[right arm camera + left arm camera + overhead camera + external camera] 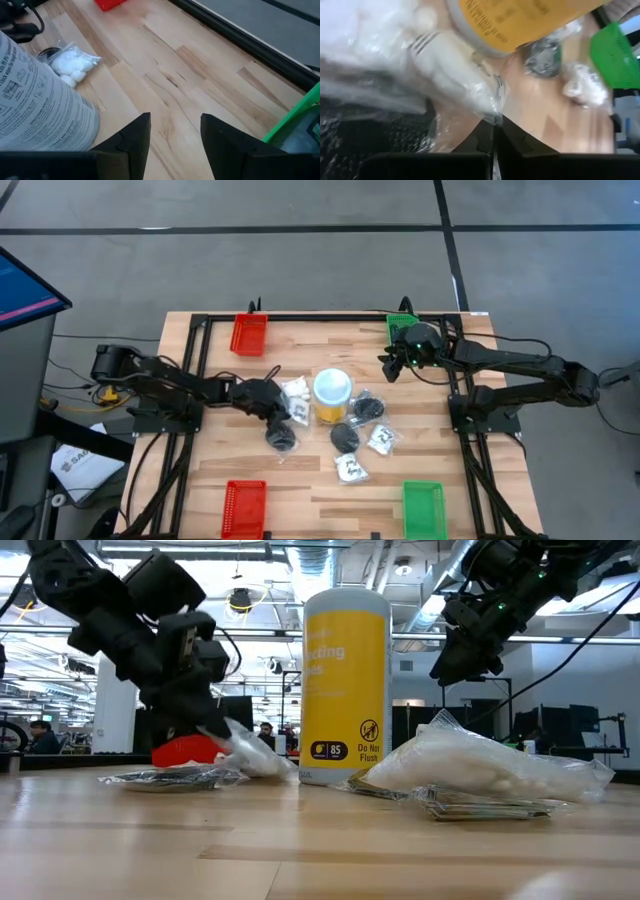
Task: Pick & Place Travel size toiletries
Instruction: Put the white cotton pack into the bottom green bin
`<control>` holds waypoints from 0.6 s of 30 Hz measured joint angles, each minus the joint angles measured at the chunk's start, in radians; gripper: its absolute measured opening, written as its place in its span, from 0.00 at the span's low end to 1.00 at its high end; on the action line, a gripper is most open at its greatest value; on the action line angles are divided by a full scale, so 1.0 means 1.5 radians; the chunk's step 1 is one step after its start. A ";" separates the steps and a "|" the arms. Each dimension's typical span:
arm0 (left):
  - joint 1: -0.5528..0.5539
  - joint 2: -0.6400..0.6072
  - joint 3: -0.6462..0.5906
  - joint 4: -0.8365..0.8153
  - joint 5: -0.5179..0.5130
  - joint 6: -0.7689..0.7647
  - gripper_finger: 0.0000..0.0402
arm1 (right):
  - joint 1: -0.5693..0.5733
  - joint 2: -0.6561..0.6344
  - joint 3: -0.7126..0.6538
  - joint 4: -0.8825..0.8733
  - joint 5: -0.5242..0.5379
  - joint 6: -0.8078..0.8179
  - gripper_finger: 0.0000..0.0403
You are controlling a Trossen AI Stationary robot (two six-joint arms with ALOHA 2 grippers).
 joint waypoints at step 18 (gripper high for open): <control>-0.019 -0.208 0.000 -0.006 -0.024 0.085 0.00 | 0.000 0.000 0.000 0.000 0.000 -0.001 0.41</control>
